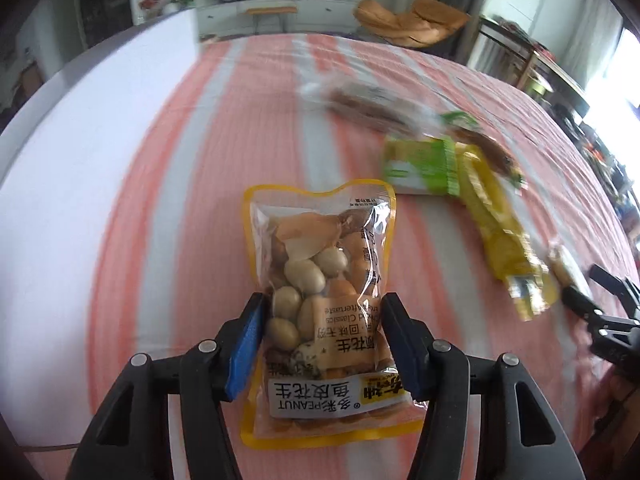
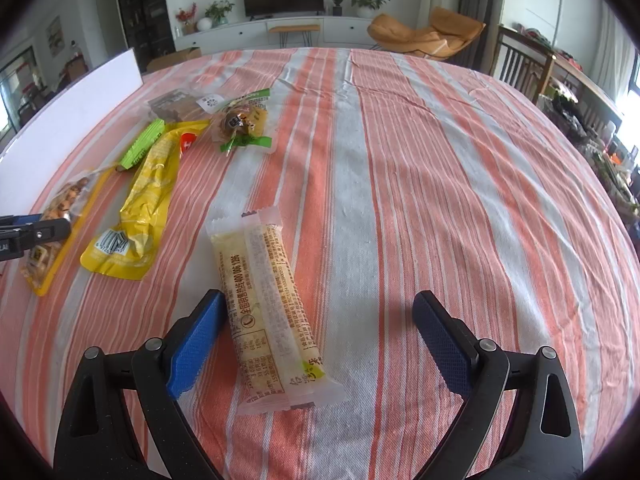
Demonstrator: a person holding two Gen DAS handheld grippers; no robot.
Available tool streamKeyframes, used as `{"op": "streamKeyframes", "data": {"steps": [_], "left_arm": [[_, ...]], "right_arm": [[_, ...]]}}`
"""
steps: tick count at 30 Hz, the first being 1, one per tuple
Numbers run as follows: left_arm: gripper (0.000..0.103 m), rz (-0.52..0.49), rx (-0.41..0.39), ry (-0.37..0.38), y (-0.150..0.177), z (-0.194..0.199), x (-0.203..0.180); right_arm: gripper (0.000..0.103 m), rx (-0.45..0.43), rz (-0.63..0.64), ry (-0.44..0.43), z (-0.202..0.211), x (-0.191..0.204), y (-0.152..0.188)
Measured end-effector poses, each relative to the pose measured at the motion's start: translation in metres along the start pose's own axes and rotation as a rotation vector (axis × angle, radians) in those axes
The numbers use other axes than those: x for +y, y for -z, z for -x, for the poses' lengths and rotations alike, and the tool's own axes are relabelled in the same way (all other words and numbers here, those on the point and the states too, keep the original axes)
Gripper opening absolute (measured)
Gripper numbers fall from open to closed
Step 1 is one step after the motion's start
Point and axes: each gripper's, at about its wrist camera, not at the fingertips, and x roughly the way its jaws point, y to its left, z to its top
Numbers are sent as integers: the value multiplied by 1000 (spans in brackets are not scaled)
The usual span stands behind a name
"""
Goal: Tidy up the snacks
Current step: 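Close the left tool on the peanut bag while the right tool grasps the wafer bar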
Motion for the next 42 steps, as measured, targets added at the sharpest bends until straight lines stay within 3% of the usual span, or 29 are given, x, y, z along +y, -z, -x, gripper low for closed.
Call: {"op": "streamKeyframes", "data": {"steps": [6,7,8,9,15,42], "left_arm": [[63,-3,-35,12,3,0,21],[68,-25,-46,-10,5,0,19],[84,-37,-39,-46,6,-2,17],[93,-38,-34,-66,7,-4,18],[102,-51,-85,-93,15,-5,23],[103,-53,-93,-90,14,-5,23]], "right_arm": [[96,0,0,0,0,0,0],[96,0,-1,1,0,0,0],[96,0,-1,1,0,0,0],[96,0,-1,1,0,0,0],[96,0,-1,1,0,0,0],[96,-1,-5,3,0,-2,0]]}}
